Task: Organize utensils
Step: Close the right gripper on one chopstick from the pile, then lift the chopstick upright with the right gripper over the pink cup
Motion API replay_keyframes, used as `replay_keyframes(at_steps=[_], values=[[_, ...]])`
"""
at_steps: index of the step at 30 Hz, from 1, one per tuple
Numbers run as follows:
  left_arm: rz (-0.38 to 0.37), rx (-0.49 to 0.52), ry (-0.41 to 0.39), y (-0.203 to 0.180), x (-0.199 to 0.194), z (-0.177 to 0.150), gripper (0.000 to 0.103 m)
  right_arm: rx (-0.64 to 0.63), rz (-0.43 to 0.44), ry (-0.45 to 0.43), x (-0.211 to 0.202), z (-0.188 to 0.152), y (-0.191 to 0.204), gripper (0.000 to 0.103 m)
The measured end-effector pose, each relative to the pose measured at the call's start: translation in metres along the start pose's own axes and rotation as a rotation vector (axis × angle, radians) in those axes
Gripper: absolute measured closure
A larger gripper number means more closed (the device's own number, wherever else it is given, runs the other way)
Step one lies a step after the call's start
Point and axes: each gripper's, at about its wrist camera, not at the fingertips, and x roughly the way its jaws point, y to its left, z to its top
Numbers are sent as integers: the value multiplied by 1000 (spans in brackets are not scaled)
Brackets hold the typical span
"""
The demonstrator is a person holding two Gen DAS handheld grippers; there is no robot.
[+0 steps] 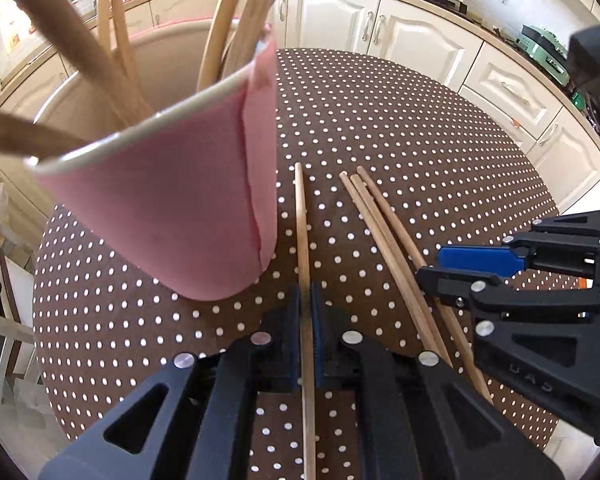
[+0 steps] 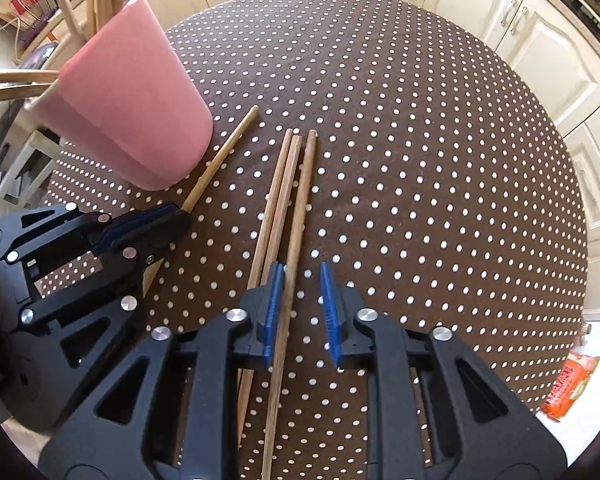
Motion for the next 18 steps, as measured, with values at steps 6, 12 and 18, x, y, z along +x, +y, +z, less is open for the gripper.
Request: replay_keyframes(at_steps=[6, 12, 18], values=[[-31, -36, -17, 9, 0, -1, 97, 41, 12, -50, 0, -1, -1, 97], [-99, -20, -99, 23, -30, -24, 97, 101, 75, -169, -24, -23, -17, 97], [-159, 20, -239, 24, -80, -45, 97, 119, 131, -311, -70, -41, -18, 97]])
